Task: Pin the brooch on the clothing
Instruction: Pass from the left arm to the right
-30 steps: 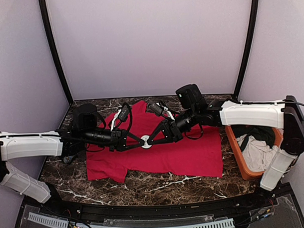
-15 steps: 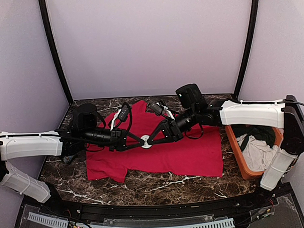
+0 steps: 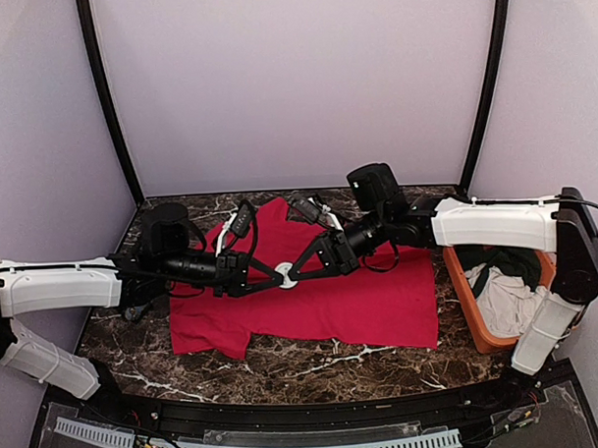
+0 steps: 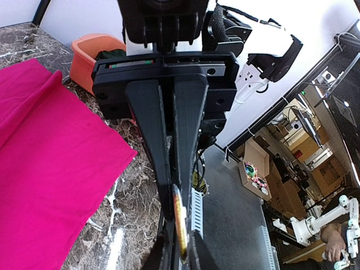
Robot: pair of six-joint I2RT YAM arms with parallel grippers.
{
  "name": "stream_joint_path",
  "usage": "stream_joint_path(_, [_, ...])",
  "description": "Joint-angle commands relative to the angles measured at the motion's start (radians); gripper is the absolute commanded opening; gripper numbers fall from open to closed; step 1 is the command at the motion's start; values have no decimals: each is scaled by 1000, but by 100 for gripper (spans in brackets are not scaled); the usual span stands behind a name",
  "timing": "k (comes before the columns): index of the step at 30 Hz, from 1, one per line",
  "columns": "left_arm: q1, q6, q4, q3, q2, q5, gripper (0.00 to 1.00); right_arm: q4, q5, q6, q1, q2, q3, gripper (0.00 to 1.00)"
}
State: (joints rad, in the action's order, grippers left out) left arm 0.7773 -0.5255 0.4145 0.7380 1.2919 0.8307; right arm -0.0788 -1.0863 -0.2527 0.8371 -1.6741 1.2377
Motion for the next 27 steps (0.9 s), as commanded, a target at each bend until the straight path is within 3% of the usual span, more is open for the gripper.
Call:
stream_joint_path(1, [1,-22,25,-16,-9,12,18,58,18,-5,-7,4,-4,0])
stream_joint_path(5, [2,-55,69,-23,8,14,26,59,82,13,4,18,-17,0])
stream_joint_path(13, [1,-111,154,-49,27,15,16,145,146,23,10,63,-76,0])
stream_joint_path(27, [2,-285,435,-116,76,-5,21,417,285,-7,17,164,-250,0])
